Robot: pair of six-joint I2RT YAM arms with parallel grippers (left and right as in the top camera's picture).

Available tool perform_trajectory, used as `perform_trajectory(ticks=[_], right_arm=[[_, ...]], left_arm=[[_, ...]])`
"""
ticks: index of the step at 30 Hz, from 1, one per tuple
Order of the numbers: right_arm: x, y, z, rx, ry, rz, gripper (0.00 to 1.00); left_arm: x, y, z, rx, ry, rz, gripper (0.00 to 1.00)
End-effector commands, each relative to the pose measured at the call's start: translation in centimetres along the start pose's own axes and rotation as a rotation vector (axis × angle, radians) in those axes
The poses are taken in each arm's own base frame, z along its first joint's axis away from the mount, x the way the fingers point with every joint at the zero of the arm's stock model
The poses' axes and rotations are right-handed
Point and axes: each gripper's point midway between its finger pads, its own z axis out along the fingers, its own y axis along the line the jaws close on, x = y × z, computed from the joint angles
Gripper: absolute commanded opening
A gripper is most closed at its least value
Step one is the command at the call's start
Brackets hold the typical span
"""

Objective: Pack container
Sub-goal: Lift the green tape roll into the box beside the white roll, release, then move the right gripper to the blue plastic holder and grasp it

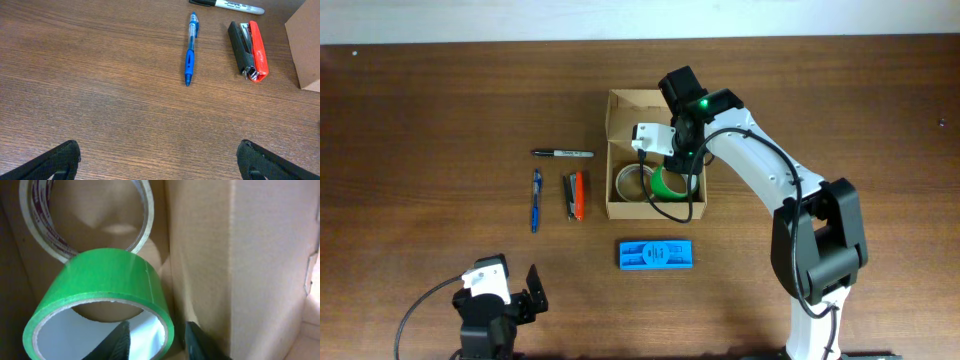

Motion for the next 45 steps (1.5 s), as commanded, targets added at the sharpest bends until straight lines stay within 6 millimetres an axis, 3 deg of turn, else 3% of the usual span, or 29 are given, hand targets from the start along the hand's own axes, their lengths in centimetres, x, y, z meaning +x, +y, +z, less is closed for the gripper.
perform_trajectory(ticks=[1, 7, 13, 15, 18, 21, 24, 29, 33, 39, 45], right_arm=[[0.0, 0.1, 0.0, -0.001, 0.002, 0.004, 0.43], [-1.1, 0.1, -1.7, 0.028, -0.022, -0.013, 0.44], [-3.6, 0.7, -6.4, 0.101, -0.088, -0.033, 0.44], [-4.1, 1.7, -8.4, 0.108, -0.103, -0.026, 0.48], [-4.3, 3.8, -11.3, 0.097, -0.114, 0.027, 0.66], [-3.9, 6.6, -13.7, 0.044, -0.115, 0.065, 0.71], [-3.2, 9.1, -14.6, -0.039, -0.105, 0.063, 0.72], [-2.9, 12.0, -14.7, -0.181, -0.107, 0.073, 0.78], [-2.4, 13.6, -13.6, -0.236, -0.069, 0.065, 0.83], [-1.4, 16.9, -9.7, -0.319, -0.001, 0.031, 0.85], [-1.8, 19.7, -6.3, -0.339, 0.011, -0.04, 0.88]], left_arm=[[0.1, 0.2, 0.2, -0.011, -0.002, 0.017, 0.99], [0.1, 0.2, 0.2, -0.011, -0.002, 0.017, 1.0], [0.1, 0.2, 0.2, -0.011, -0.002, 0.017, 1.0], [0.1, 0.2, 0.2, -0.011, -0.002, 0.017, 0.99], [0.1, 0.2, 0.2, -0.011, -0.002, 0.017, 1.0], [0.1, 0.2, 0.2, -0.011, -0.002, 0.017, 1.0], [0.1, 0.2, 0.2, -0.011, -0.002, 0.017, 1.0], [0.1, 0.2, 0.2, -0.011, -0.002, 0.017, 0.99], [0.1, 0.2, 0.2, -0.011, -0.002, 0.017, 1.0], [0.1, 0.2, 0.2, -0.011, -0.002, 0.017, 1.0], [0.1, 0.2, 0.2, -0.011, -0.002, 0.017, 1.0]])
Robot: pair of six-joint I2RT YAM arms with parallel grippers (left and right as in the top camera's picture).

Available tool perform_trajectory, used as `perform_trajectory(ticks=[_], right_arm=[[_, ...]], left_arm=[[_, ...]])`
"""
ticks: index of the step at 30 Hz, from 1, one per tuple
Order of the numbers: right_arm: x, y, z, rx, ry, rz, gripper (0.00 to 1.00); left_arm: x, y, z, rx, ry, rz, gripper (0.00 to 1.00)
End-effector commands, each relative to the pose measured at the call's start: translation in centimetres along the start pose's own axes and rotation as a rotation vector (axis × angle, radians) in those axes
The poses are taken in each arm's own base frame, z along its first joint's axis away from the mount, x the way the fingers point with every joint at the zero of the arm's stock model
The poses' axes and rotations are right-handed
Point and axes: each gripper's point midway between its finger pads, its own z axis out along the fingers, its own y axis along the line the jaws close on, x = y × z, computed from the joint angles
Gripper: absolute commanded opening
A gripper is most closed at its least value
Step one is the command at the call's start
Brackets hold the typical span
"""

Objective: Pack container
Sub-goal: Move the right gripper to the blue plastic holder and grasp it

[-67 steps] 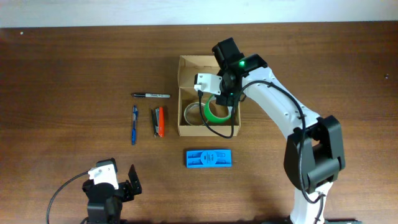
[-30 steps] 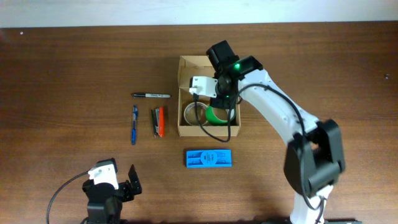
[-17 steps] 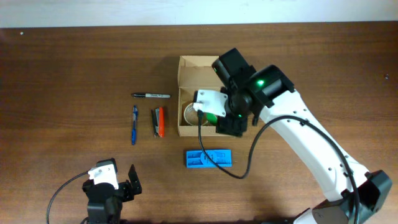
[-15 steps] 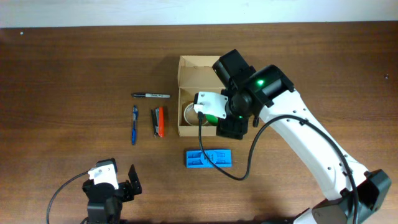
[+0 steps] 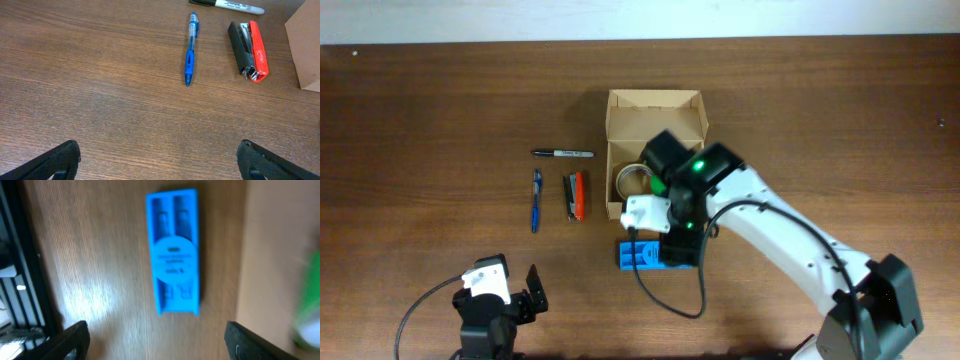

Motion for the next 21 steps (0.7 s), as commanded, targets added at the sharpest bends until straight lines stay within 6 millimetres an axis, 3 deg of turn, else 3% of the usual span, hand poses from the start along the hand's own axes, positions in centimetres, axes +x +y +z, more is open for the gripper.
perform_trajectory(ticks=[1, 8, 21], right_arm=[[-0.8, 1.3, 2.0, -0.029, -0.005, -0.033, 0.88], [-1.4, 0.0, 5.6, 0.072, 0.045, -0.022, 0.84], [-0.8, -1.8, 9.1, 0.087, 0.115, -0.017, 0.84]], left_arm=[[0.1, 0.2, 0.2, -0.011, -0.002, 0.017, 1.0], [0.1, 0.2, 0.2, -0.011, -0.002, 0.017, 1.0], [0.1, 0.2, 0.2, -0.011, -0.002, 0.017, 0.99]])
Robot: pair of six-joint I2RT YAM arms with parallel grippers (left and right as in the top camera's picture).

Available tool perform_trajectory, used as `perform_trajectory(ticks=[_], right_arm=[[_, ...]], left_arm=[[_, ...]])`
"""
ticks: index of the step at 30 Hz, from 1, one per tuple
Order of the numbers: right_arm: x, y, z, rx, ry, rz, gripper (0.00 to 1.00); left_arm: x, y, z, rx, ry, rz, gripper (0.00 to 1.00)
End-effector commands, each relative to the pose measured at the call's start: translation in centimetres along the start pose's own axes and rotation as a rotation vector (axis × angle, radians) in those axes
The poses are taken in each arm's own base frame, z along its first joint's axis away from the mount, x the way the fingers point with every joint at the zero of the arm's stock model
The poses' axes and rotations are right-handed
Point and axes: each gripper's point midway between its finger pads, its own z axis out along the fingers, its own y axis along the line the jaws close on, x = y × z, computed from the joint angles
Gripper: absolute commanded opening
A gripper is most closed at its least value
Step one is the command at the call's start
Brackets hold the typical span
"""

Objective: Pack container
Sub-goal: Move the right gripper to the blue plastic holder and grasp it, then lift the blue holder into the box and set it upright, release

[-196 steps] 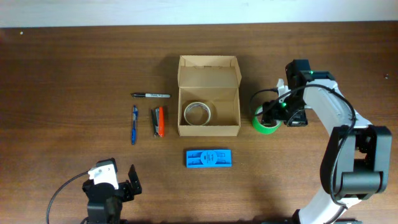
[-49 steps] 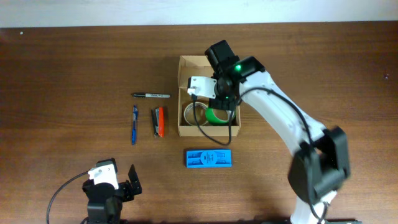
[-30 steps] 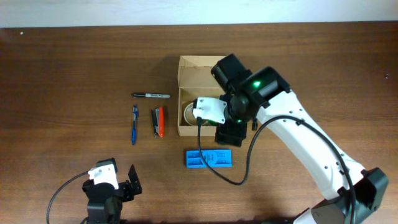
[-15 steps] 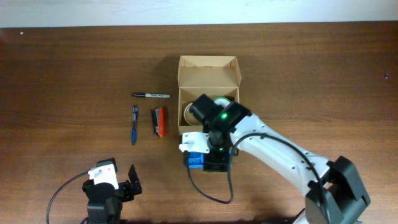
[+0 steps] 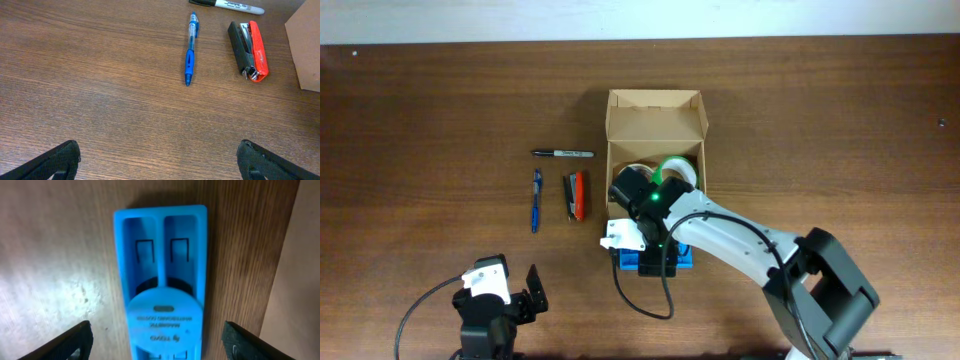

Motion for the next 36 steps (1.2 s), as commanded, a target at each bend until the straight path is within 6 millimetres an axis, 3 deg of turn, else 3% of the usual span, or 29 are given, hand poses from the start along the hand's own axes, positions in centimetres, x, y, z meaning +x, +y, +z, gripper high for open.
perform_trajectory(ticks=[1, 15, 25, 28, 32, 36], right_arm=[[0.2, -0.4, 1.0, 0.011, 0.02, 0.008, 0.84], [1.3, -2.4, 2.7, 0.056, 0.071, 0.036, 0.84], [1.2, -1.5, 4.2, -0.018, 0.062, 0.046, 0.83], [1.2, -1.5, 4.2, -0.019, 0.062, 0.045, 0.72], [1.2, -1.4, 4.2, -0.021, 0.064, 0.043, 0.46], [1.0, -0.4, 4.2, -0.049, 0.067, 0.031, 0.44]], left_arm=[[0.1, 0.2, 0.2, -0.011, -0.002, 0.017, 0.99], [0.1, 0.2, 0.2, -0.011, -0.002, 0.017, 1.0], [0.1, 0.2, 0.2, -0.011, -0.002, 0.017, 0.99], [0.1, 0.2, 0.2, -0.011, -0.002, 0.017, 1.0], [0.1, 0.2, 0.2, -0.011, -0.002, 0.017, 0.99], [0.1, 0.2, 0.2, -0.011, -0.002, 0.017, 1.0]])
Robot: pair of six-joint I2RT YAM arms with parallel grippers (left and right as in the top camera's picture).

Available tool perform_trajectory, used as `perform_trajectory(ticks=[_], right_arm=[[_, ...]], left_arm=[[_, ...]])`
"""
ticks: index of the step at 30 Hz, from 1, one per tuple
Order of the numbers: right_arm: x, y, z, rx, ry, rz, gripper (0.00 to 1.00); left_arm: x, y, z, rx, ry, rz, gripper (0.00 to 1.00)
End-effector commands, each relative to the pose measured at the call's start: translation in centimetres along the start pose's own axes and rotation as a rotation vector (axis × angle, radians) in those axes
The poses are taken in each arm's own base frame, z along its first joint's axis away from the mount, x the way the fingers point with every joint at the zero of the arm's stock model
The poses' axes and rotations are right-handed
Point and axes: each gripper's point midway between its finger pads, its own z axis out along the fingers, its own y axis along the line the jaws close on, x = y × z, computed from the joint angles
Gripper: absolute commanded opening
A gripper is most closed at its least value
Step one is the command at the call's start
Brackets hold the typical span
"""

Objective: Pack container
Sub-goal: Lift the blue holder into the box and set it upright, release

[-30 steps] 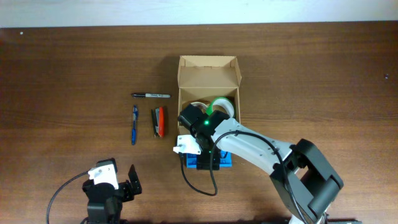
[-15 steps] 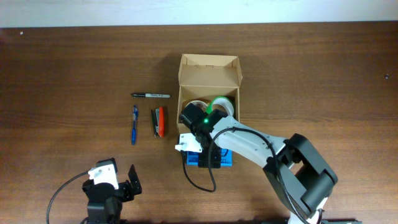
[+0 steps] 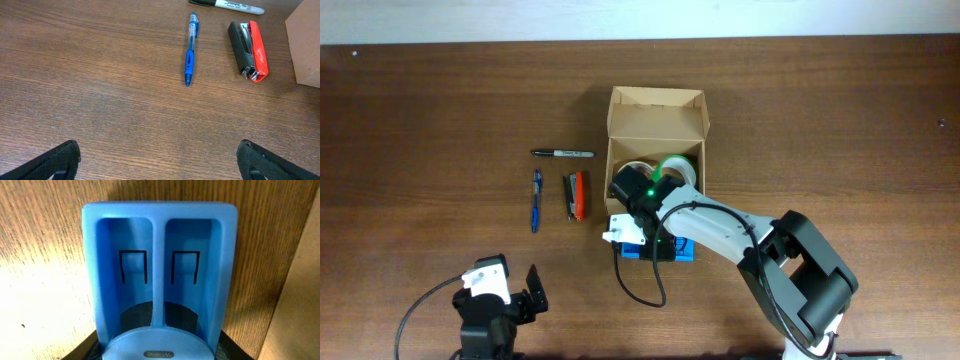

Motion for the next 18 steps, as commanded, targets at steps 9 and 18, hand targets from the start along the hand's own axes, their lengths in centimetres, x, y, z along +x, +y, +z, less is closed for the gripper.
perform_trajectory(ticks=[9, 18], right_arm=[[-1.3, 4.6, 0.3, -0.151, 0.006, 0.021, 0.45], [-6.7, 7.2, -3.0, -0.197, -0.097, -0.027, 0.39]], left_arm=[[0.1, 0.2, 0.2, -0.011, -0.002, 0.017, 1.0], [0.1, 0.2, 0.2, -0.011, -0.002, 0.017, 1.0]])
